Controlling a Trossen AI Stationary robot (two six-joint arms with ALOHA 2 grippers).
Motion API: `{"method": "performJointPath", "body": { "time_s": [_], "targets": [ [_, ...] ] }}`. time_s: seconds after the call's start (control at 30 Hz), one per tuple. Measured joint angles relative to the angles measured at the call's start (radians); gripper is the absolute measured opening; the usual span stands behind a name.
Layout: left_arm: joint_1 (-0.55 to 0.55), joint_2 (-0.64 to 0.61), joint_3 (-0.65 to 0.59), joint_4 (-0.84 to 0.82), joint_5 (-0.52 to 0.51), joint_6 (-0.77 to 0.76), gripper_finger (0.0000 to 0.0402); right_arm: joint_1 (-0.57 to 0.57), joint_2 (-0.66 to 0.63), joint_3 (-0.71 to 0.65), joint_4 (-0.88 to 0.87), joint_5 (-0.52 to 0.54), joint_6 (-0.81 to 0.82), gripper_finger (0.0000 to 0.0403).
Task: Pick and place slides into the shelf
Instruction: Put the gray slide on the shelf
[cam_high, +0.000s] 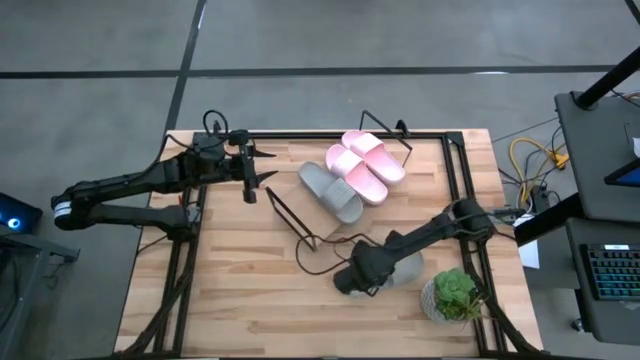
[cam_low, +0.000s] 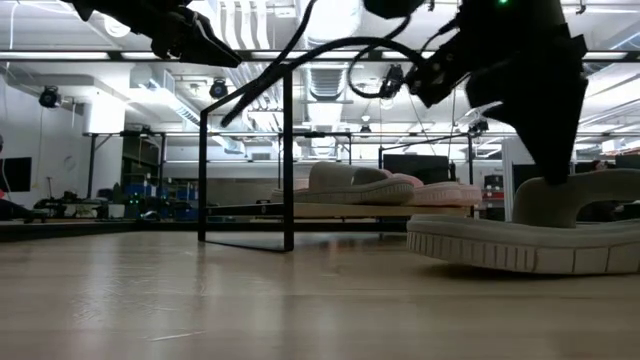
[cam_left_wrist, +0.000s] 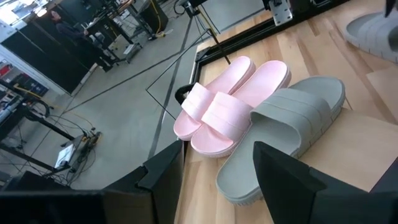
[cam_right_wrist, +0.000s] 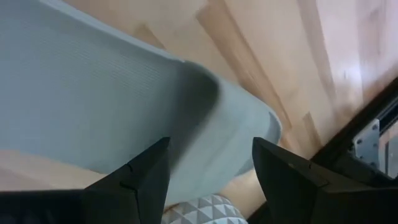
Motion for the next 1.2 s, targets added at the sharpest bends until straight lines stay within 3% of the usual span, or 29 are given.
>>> {"method": "performJointPath", "body": {
  "time_s": [0.27, 0.87, 1.0, 1.2],
  "targets": [
    [0.000, 0.000, 0.000, -0.006, 0.000, 0.000, 0.0179, 0.000, 0.058, 0.081, -0.013, 0.010, -0.002, 0.0214],
    [0.000, 0.000, -0.032, 0.002, 0.000, 0.001, 0.0179, 0.002, 0.060, -0.041, -0.012, 0.000, 0.008, 0.0210],
    [0.000, 0.000, -0.032, 0.006, 0.000, 0.002, 0.0179, 0.002, 0.060, -0.044, -0.015, 0.000, 0.008, 0.0171],
    [0.000, 0.000, -0.032, 0.011, 0.000, 0.002, 0.0179, 0.002, 0.060, -0.049, -0.021, -0.017, -0.022, 0.0044]
  ]
}}
